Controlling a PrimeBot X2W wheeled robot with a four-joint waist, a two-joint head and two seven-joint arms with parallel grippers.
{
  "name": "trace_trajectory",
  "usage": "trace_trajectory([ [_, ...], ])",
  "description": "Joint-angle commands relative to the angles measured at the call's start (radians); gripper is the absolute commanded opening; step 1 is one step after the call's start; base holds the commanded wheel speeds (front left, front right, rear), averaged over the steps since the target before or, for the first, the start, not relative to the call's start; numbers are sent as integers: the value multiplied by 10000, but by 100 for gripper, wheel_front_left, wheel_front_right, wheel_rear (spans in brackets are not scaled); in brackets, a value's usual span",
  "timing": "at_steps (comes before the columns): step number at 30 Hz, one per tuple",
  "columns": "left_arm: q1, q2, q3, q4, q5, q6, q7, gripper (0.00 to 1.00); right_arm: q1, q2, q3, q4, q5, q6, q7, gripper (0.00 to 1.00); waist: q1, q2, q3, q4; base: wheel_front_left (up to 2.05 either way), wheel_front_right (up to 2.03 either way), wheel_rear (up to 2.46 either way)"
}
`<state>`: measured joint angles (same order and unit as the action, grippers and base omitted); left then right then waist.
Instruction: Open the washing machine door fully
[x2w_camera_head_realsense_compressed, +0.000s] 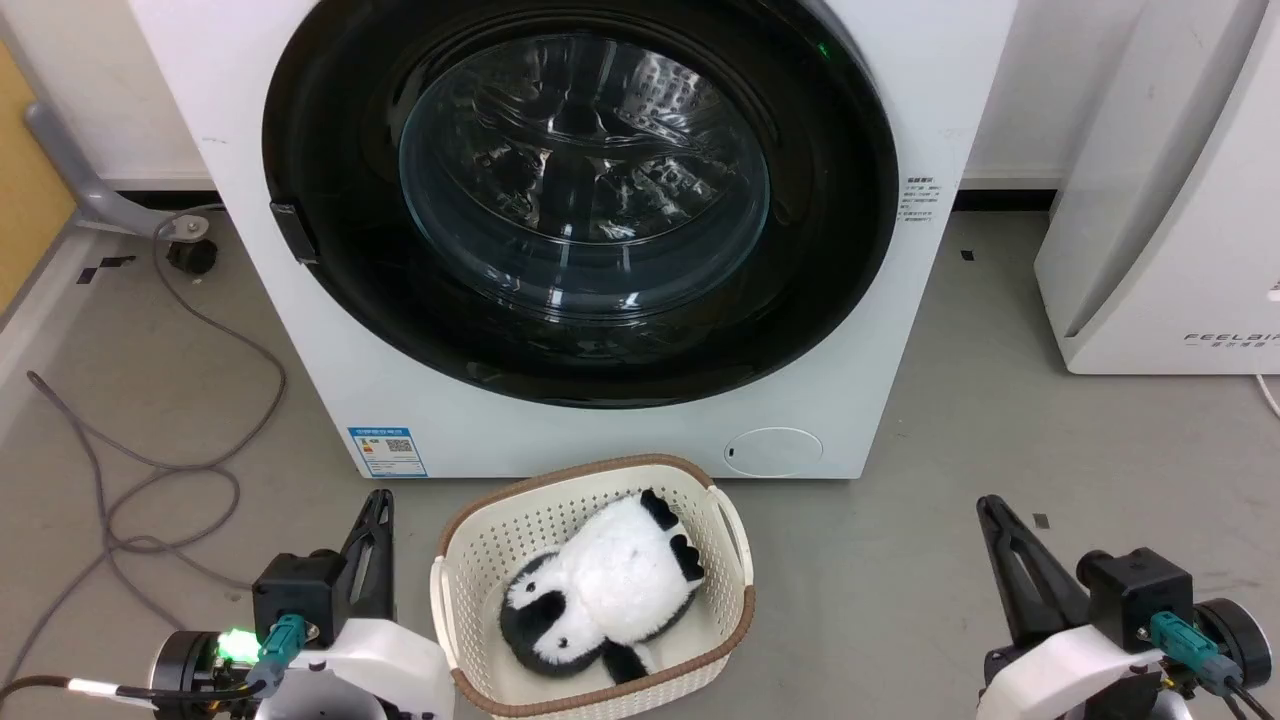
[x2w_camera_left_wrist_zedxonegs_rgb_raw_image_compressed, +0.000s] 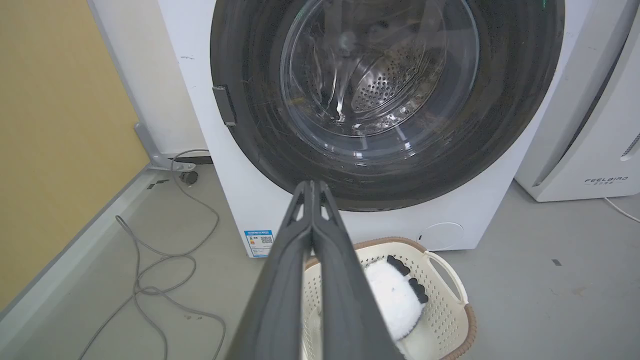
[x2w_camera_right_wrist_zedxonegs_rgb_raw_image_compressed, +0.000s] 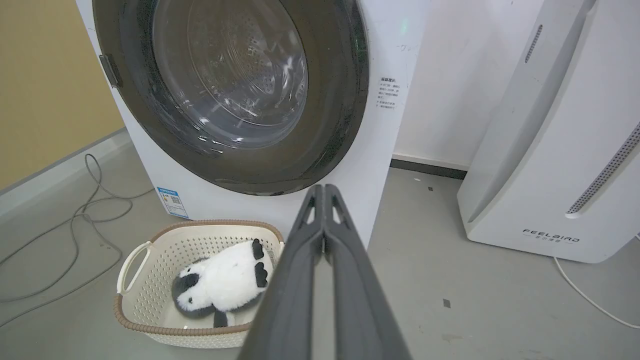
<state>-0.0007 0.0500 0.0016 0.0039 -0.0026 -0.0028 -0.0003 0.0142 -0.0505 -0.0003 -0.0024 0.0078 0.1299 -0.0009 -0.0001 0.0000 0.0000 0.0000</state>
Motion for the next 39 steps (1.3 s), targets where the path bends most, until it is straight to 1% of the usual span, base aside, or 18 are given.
trace_trajectory([
  [1, 0, 0, 0, 0, -2, 1, -3, 100, 0, 0, -2, 0, 1, 0, -4, 100, 1, 0, 0, 0, 0, 0, 0],
  [10, -26, 0, -45, 33, -38, 110, -145, 100, 4, 0, -109, -59, 225, 0, -145, 100, 1, 0, 21, -1, 0, 0, 0],
  [17, -55, 0, -99, 42, -70, 228, -291, 100, -34, 0, -211, -134, 692, 1, -291, 100, 1, 0, 52, 4, 0, 0, 0],
  [18, -60, 0, -105, 43, -74, 244, -312, 100, -47, 0, -233, -144, 777, 1, -312, 88, 1, 0, 59, 6, 0, 0, 0],
  [19, -65, 0, -111, 45, -78, 260, -333, 100, -65, 0, -256, -152, 861, 1, -332, 19, 1, 0, 66, 7, 0, 0, 0],
  [20, -71, 0, -117, 47, -81, 276, -354, 100, -83, 0, -267, -154, 964, 1, -353, 0, 1, 0, 74, 10, 0, 0, 0],
  [25, -112, 0, -145, 56, -98, 347, -458, 100, -215, 1, -369, -140, 1565, 1, -457, 0, 1, 0, 124, 31, 0, 0, 0],
  [39, -315, 1, -205, 30, -110, 535, -751, 100, -1078, 0, -806, 536, 4496, 2, -749, 0, 1, 0, 500, 138, 0, 0, 0],
])
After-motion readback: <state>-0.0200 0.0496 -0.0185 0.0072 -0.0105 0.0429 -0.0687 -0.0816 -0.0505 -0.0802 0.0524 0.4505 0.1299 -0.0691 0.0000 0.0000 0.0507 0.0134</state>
